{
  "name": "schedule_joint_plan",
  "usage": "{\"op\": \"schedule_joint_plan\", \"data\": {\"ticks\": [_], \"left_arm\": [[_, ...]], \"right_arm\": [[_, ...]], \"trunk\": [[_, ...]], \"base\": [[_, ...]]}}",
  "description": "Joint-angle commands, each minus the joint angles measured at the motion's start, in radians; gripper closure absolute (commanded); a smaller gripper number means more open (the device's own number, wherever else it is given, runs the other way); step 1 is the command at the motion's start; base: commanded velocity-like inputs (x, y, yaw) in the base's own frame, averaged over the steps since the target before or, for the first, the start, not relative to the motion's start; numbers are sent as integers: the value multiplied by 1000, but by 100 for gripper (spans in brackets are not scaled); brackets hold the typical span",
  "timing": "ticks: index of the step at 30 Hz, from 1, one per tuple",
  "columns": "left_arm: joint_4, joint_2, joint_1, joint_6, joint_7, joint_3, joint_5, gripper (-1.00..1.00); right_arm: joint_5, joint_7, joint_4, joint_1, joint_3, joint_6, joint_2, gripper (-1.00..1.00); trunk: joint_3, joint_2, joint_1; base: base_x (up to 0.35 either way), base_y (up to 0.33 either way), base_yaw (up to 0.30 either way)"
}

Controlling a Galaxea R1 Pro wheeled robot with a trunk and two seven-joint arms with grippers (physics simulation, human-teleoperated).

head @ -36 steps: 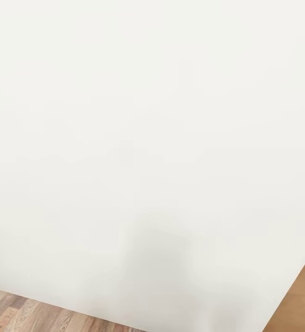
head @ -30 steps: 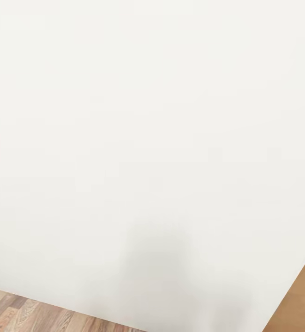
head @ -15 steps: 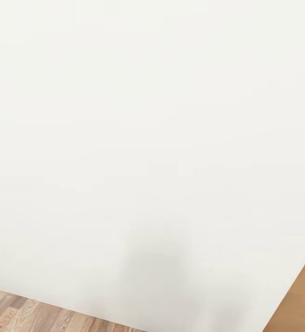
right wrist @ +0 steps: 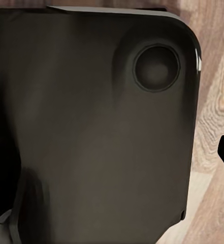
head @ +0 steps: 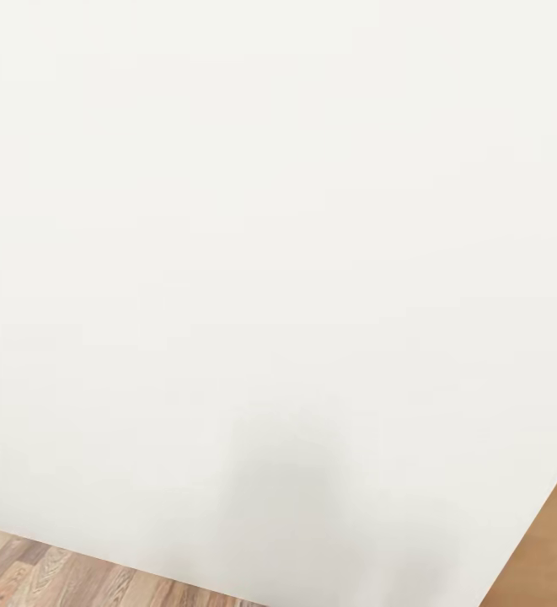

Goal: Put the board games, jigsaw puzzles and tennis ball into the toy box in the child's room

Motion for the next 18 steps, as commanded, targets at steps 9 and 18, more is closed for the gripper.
{"op": "schedule_joint_plan", "data": {"ticks": [9, 18], "left_arm": [[0, 0, 0, -8, 0, -6, -3, -100], [0, -1, 0, -23, 0, -1, -2, -100]], "right_arm": [[4, 0, 0, 0, 4, -15, 8, -100], [9, -1, 0, 0, 7, -17, 15, -100]], "trunk": [[-1, 0, 0], [-1, 0, 0]], "base": [[0, 0, 38], [0, 0, 222]]}}
